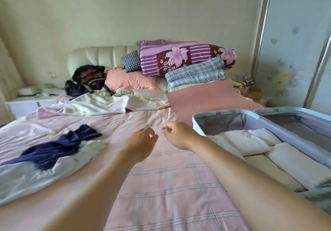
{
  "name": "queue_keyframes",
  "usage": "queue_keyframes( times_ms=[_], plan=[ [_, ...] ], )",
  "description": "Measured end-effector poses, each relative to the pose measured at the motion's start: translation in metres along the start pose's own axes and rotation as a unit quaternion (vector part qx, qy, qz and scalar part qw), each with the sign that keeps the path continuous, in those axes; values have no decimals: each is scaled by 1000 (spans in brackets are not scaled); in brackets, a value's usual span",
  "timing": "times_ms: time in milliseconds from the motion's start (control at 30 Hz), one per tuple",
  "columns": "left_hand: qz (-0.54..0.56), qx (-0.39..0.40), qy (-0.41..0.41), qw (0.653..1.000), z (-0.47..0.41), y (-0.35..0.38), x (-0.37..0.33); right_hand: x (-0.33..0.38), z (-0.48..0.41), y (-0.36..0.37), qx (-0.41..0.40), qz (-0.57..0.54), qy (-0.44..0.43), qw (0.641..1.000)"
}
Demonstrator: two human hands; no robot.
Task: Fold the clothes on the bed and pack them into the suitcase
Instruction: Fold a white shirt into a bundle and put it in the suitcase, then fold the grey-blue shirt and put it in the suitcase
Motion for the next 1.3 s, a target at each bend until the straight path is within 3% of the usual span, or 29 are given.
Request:
queue_keyframes(
  times_ms=[267,533,767,867,1067,1300],
  plan=[
    [-95,-15,-105,990,73,-104,220,199,-9,173,117,-41,-88,988],
    [-299,37,-178,937,126,-147,405,295,-28,311,190,-25,-116,975],
    [-236,23,-346,908,184,-181,521,392,-14,396,200,-137,-216,946],
    [-245,-23,-291,925,194,-192,531,418,-2,429,250,-110,-220,936],
    [-202,-144,-217,944,199,-211,493,412,4,418,191,-67,-205,958],
    [-34,-119,-153,980,238,-198,388,348,60,306,123,1,-204,971]
  ],
)
Point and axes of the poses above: each hand's wrist, its own z-axis away from the middle knuckle, its own y-axis out of the palm, x = y × z, the point moved 6 cm from there along -z, towards the middle knuckle, and after that the axes turned 9 degrees about -x, right-handed, at the moved point
